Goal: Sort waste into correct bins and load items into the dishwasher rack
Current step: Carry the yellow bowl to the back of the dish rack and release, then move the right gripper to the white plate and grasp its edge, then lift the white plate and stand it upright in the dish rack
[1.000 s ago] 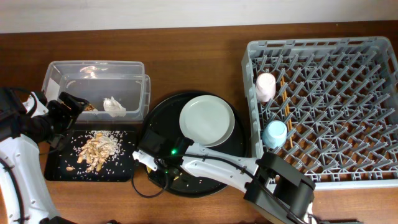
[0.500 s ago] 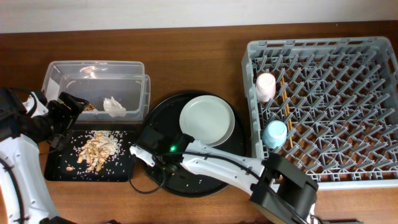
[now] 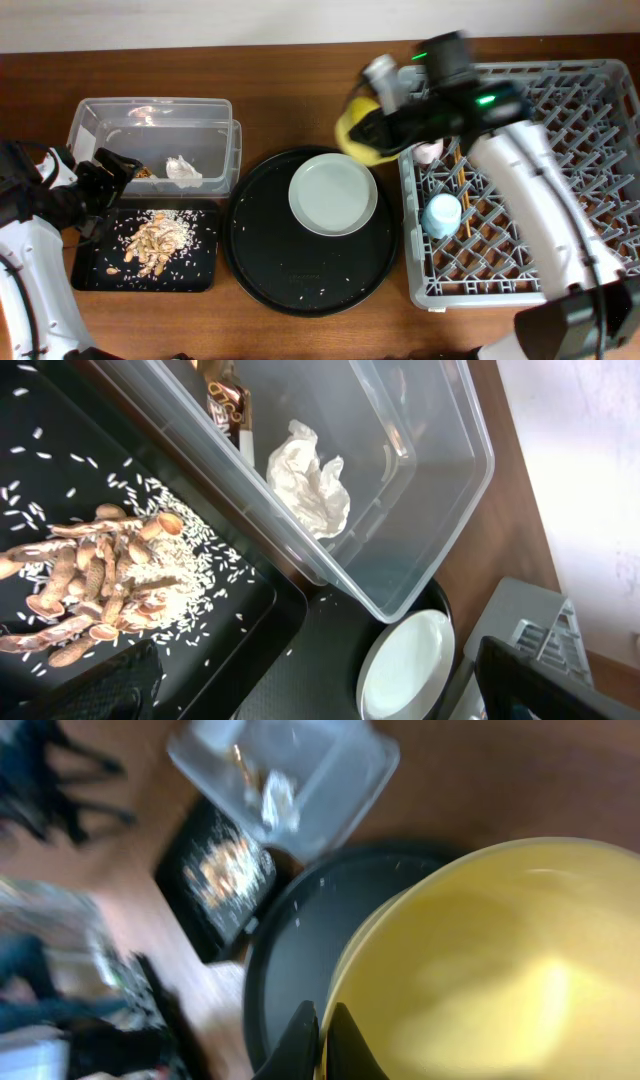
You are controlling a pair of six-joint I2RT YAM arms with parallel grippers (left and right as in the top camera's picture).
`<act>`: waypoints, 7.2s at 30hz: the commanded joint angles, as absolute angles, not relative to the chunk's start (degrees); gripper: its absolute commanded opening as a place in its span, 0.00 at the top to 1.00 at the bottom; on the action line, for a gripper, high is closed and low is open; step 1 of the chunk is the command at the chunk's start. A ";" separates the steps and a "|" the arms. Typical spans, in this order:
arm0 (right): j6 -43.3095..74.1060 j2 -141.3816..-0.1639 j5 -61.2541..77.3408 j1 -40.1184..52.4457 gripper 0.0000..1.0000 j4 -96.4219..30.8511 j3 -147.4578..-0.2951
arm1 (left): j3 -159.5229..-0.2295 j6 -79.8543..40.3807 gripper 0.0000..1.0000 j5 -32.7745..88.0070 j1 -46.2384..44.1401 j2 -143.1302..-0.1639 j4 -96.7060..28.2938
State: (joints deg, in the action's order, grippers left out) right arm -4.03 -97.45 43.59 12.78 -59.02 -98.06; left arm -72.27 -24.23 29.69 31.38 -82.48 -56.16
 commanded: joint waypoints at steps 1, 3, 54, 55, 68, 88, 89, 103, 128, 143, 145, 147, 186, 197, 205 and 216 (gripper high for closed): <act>-9.26 -97.10 61.76 -3.40 0.96 -58.94 -99.33 | -72.27 -24.32 0.01 29.50 31.57 -81.71 -56.10; -9.45 -98.15 63.94 -11.86 0.96 -57.19 -99.33 | -72.27 -24.32 0.01 29.50 31.57 -81.71 -56.10; -8.23 -121.43 67.79 -33.45 0.85 -46.39 -92.58 | -72.27 -24.32 0.01 29.50 31.57 -81.71 -56.10; -8.60 -121.43 67.59 -33.47 0.85 -47.64 -92.58 | -72.27 -24.32 0.01 29.50 31.57 -81.71 -56.07; -8.05 -96.23 45.34 -31.70 0.78 -57.82 -92.60 | -72.27 -24.32 0.01 29.50 31.57 -81.73 -56.10; 19.03 -109.36 -2.00 28.75 0.54 -63.16 -87.59 | -72.27 -24.32 0.01 29.50 31.57 -81.73 -56.10; 19.44 -111.04 -2.00 28.75 0.54 -62.63 -87.59 | -72.27 -24.32 0.01 29.50 31.57 -81.73 -56.10; 26.68 -115.24 -10.17 28.75 0.55 -55.90 -83.77 | -72.27 -24.32 0.01 29.50 31.57 -81.73 -56.07; 19.57 -115.22 11.66 28.86 0.59 -51.59 -79.81 | -72.27 -24.32 0.01 29.50 31.57 -81.71 -56.07; 12.51 -115.24 11.57 21.26 0.58 -47.55 -79.81 | -72.27 -24.32 0.01 29.50 31.57 -81.73 -56.10; 12.51 -115.24 11.57 21.47 0.58 -45.93 -79.81 | -72.27 -24.32 0.00 29.50 31.57 -81.73 -56.10; 12.91 -115.24 11.55 21.45 0.58 -44.38 -79.77 | -72.27 -24.32 0.01 29.50 31.57 -81.71 -56.07; 7.27 -96.60 -9.26 22.72 0.96 -63.53 -94.28 | -72.27 -24.32 0.01 29.50 31.57 -81.73 -56.10; -11.79 -84.03 -55.59 19.27 0.96 -73.56 -94.67 | -72.27 -24.32 0.01 29.50 31.57 -81.71 -56.10; -11.55 -93.10 -49.98 5.30 0.96 -72.82 -94.67 | -72.27 -24.32 0.01 29.50 31.57 -81.73 -56.10; -9.56 -104.53 -35.29 5.19 0.96 -66.37 -94.67 | -72.27 -24.32 0.01 29.50 31.57 -81.73 -56.07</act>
